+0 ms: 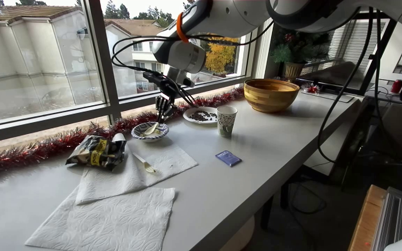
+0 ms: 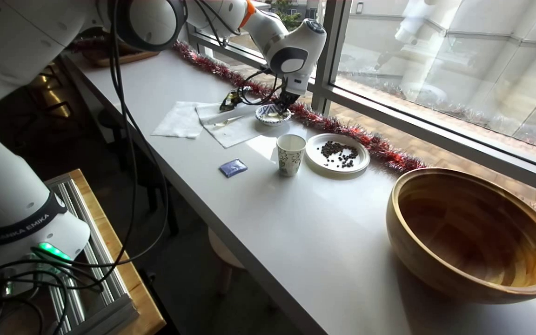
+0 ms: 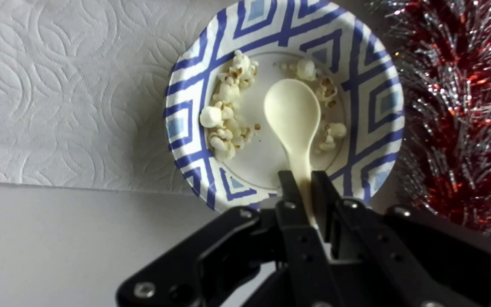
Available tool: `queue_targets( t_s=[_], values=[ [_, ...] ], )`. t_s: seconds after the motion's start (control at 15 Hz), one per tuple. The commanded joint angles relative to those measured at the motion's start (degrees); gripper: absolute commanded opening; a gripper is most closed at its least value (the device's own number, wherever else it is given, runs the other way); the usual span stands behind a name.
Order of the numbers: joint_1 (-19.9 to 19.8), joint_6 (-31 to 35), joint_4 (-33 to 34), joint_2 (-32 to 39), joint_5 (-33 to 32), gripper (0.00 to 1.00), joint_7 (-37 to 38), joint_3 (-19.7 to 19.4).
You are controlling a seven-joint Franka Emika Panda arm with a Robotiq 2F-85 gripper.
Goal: Use the spoon to scoop some of the contents from the bowl into the cup
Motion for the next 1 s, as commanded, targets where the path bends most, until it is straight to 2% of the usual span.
queue_targets(
  t_s=[0.0,0.47,0.93],
  values=[
    [1.5,4.0,0.6,0.5,-2.8,0.03,0.9,-1.5],
    [4.0,6.7,0.9,0.4,-7.9,0.03,2.2,-4.0],
    [5.3,9.1,1.6,1.2,-9.2,0.03,2.1,-4.1]
  ],
)
